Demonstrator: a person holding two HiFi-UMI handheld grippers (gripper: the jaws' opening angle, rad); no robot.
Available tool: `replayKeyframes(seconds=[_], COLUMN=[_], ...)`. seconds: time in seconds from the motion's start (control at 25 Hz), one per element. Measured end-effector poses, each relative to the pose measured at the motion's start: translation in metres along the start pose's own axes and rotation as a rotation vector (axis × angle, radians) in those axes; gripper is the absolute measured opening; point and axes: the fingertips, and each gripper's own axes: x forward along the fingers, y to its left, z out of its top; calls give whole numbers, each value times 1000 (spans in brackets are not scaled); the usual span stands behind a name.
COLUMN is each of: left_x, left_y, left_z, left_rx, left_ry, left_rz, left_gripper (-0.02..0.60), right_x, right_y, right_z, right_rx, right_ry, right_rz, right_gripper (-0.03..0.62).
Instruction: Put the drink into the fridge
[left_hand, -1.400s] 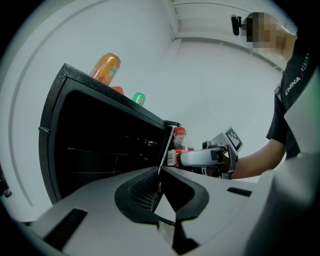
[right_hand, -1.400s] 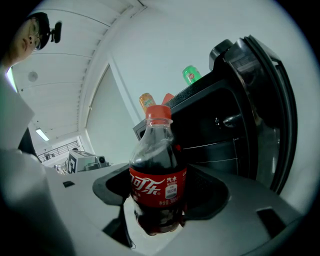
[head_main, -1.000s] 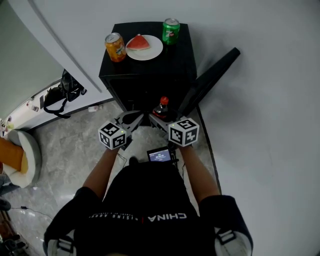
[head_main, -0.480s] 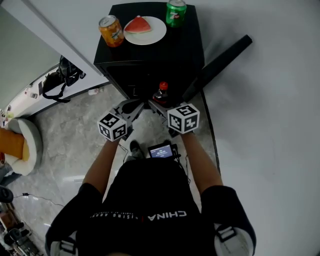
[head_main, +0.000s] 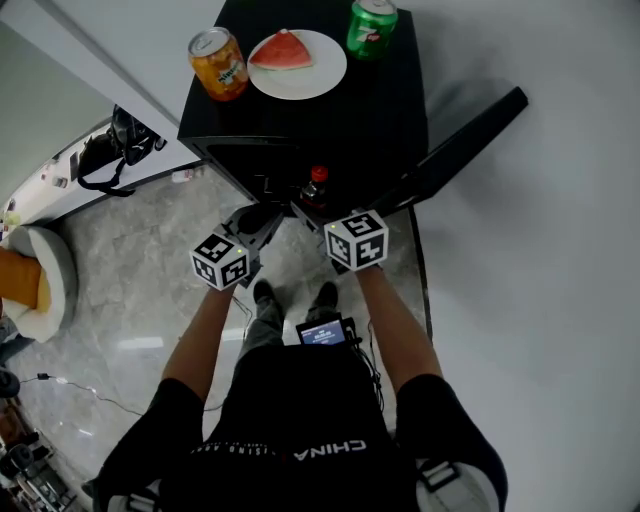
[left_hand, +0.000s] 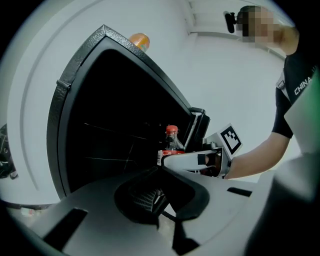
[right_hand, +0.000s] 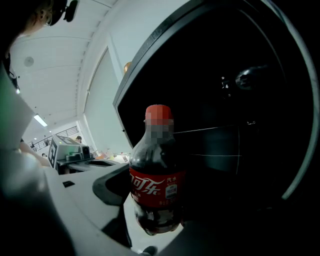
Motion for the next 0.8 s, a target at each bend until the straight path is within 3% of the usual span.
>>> replayKeyframes(seconds=[0.8], left_x=[16], left_y=[88], left_z=[-48], left_rx=[-43], left_ry=[-32], left_rz=[142], left_gripper=[23], right_x=[137], right_y=[-49], right_z=[-17], right_rx=[-55], right_ry=[-68], right_rz=[-61], right_gripper=[301])
